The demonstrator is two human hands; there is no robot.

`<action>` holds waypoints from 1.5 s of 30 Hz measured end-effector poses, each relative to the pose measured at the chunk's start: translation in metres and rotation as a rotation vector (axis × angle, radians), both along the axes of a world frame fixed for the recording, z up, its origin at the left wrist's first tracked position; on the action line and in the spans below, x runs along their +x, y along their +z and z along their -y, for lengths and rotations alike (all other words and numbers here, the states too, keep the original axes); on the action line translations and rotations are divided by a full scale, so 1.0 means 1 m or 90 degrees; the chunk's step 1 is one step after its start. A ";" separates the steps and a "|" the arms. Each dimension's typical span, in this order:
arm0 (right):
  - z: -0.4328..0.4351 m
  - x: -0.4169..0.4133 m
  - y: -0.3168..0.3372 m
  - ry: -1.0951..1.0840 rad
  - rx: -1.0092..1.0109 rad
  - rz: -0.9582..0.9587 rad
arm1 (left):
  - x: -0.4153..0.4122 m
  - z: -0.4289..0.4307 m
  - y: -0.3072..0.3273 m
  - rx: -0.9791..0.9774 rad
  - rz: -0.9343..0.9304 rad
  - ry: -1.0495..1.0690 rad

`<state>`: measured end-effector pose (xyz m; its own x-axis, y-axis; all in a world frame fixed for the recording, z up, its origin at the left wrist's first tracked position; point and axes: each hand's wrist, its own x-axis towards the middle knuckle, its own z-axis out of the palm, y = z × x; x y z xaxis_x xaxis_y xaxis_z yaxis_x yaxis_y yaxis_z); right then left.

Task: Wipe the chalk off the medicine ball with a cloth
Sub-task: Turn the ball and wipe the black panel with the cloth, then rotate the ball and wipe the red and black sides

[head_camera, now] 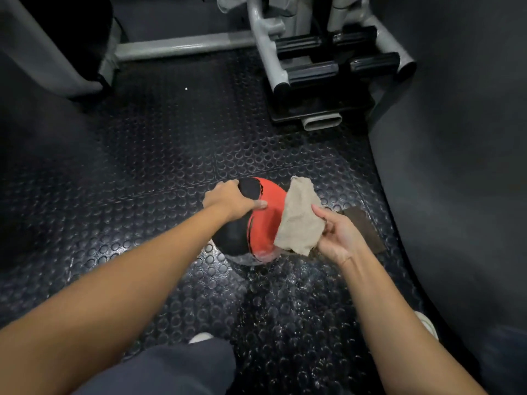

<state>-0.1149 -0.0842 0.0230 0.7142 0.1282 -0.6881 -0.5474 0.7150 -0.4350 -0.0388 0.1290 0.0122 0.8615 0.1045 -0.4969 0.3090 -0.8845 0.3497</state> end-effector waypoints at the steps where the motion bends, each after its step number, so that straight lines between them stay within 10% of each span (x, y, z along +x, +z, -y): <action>1: 0.007 0.001 0.000 0.010 -0.038 -0.014 | -0.003 0.004 0.004 0.003 0.004 -0.006; 9: 0.020 0.014 -0.018 0.052 -0.656 0.027 | 0.008 -0.008 0.007 -0.043 -0.004 -0.009; 20: 0.027 0.032 -0.047 0.093 -0.586 0.139 | 0.008 -0.026 -0.021 -0.018 0.267 -0.095; 36: -0.043 0.048 -0.098 0.198 -1.013 0.467 | 0.023 -0.026 -0.013 -0.010 0.103 -0.223; 45: -0.034 0.100 -0.090 0.264 -0.899 0.413 | 0.014 -0.019 -0.013 0.006 0.120 -0.205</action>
